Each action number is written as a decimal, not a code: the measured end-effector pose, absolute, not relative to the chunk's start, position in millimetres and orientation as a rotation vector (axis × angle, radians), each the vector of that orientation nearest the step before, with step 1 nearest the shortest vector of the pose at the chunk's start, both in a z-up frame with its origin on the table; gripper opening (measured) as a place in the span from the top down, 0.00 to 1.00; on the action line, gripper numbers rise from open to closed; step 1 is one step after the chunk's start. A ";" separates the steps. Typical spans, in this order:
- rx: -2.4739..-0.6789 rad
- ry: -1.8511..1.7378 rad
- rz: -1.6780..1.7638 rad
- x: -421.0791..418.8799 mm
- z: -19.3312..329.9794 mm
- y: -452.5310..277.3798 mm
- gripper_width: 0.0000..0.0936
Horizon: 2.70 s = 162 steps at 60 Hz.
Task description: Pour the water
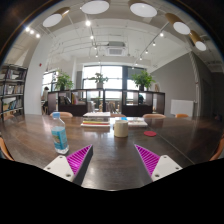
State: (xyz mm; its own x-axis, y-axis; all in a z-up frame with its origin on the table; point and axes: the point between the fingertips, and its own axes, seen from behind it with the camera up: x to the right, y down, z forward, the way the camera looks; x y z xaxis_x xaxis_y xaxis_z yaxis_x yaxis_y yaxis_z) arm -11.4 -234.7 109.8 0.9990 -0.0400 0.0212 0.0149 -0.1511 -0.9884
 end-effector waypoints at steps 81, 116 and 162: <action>-1.690 -0.121 0.239 -245.9 87.7 -44.2 0.68; -1.276 0.916 1.218 -101.9 187.6 107.9 0.68; -0.548 1.565 1.735 -12.4 187.6 118.1 0.66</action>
State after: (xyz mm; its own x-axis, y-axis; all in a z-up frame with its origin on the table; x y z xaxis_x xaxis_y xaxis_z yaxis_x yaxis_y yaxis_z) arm -12.4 118.1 187.6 -0.6468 0.2293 -0.7274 -0.7470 0.0016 0.6648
